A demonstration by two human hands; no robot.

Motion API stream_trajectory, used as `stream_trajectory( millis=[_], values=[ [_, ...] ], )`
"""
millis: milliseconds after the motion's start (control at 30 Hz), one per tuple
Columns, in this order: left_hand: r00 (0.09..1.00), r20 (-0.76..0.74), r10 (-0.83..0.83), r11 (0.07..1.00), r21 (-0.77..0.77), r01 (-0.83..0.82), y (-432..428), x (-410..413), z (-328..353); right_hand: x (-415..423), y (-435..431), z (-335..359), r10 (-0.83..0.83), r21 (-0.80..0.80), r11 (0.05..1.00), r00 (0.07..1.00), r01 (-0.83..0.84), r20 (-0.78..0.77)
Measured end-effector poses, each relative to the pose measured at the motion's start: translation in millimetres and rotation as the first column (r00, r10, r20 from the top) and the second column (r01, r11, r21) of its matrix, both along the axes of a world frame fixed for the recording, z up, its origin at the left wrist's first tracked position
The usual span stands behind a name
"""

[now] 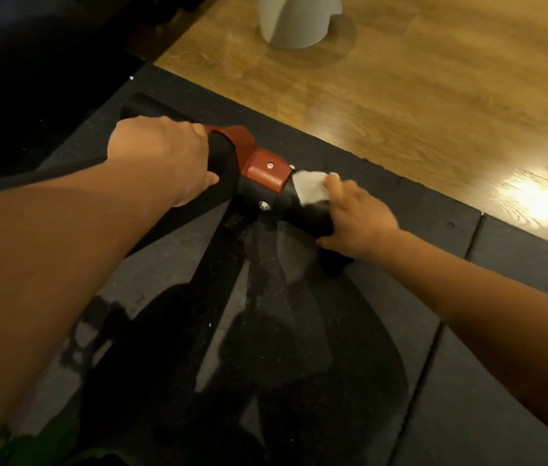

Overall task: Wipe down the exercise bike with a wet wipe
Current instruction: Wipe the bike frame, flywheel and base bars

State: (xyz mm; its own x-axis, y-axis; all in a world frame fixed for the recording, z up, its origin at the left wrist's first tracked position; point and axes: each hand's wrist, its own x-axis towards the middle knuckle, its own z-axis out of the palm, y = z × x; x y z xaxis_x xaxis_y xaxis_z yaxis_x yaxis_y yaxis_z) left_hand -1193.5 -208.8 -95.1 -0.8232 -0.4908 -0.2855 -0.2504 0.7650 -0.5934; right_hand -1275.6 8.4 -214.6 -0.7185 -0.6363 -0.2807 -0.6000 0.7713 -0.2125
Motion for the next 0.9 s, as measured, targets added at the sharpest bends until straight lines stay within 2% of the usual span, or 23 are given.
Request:
stream_trajectory(
  millis=[67,167,233,267,300,367,433,500,533,600,700,767,833,900],
  values=[
    [1.000,-0.001,-0.002,1.000,-0.007,0.002,0.3,-0.7,0.4,7.6,-10.1,-8.0,0.052,0.057,0.997,0.990,-0.044,-0.133],
    [1.000,-0.003,-0.012,1.000,-0.009,0.012,0.3,0.2,0.6,34.4,31.4,-23.0,0.264,0.185,0.960,0.893,-0.208,-0.364],
    [1.000,-0.009,-0.020,1.000,-0.006,0.020,0.0,0.9,0.5,44.9,68.8,-23.5,0.391,0.064,0.914,0.831,-0.400,-0.394],
    [1.000,-0.010,-0.023,1.000,-0.008,0.023,-0.5,0.5,0.4,42.6,79.1,-20.0,0.403,-0.050,0.889,0.830,-0.455,-0.387],
    [1.000,-0.010,-0.020,1.000,-0.008,0.020,-0.8,0.3,0.5,37.6,80.6,-15.6,0.358,-0.152,0.887,0.857,-0.436,-0.370],
    [1.000,-0.013,-0.005,1.000,0.001,0.005,0.9,0.1,2.1,23.1,63.6,-4.2,0.138,-0.234,0.953,0.961,-0.194,-0.238],
    [1.000,-0.015,-0.006,1.000,-0.006,0.006,2.2,0.7,3.0,9.7,32.2,5.0,-0.047,-0.075,0.996,0.998,0.044,-0.038],
    [1.000,-0.013,-0.015,1.000,-0.017,0.014,0.8,1.5,1.7,-6.6,2.5,7.3,-0.076,0.130,0.989,0.996,0.069,0.049],
    [1.000,-0.010,-0.019,1.000,-0.019,0.019,0.1,1.7,0.8,-14.9,-9.5,8.7,-0.077,0.183,0.981,0.993,0.059,0.090],
    [1.000,-0.009,-0.017,1.000,-0.025,0.017,1.3,1.1,0.3,-31.6,-26.3,10.7,-0.109,0.200,0.978,0.962,0.059,0.252],
    [1.000,-0.025,0.009,1.000,-0.018,-0.009,1.5,1.2,0.9,-52.4,-35.0,5.5,-0.138,0.052,0.990,0.807,0.132,0.574],
    [1.000,-0.027,0.007,1.000,-0.009,-0.007,0.4,1.8,0.0,-54.5,-20.7,7.0,-0.137,0.013,0.986,0.765,0.166,0.630],
    [0.999,-0.028,-0.020,1.000,-0.016,0.019,0.8,1.0,-1.2,-46.6,8.0,9.5,-0.140,0.023,0.987,0.797,0.157,0.588],
    [1.000,-0.018,-0.014,1.000,-0.029,0.013,-1.3,0.1,-2.2,-29.1,32.1,12.1,-0.193,0.075,0.981,0.855,0.179,0.482]
  ],
)
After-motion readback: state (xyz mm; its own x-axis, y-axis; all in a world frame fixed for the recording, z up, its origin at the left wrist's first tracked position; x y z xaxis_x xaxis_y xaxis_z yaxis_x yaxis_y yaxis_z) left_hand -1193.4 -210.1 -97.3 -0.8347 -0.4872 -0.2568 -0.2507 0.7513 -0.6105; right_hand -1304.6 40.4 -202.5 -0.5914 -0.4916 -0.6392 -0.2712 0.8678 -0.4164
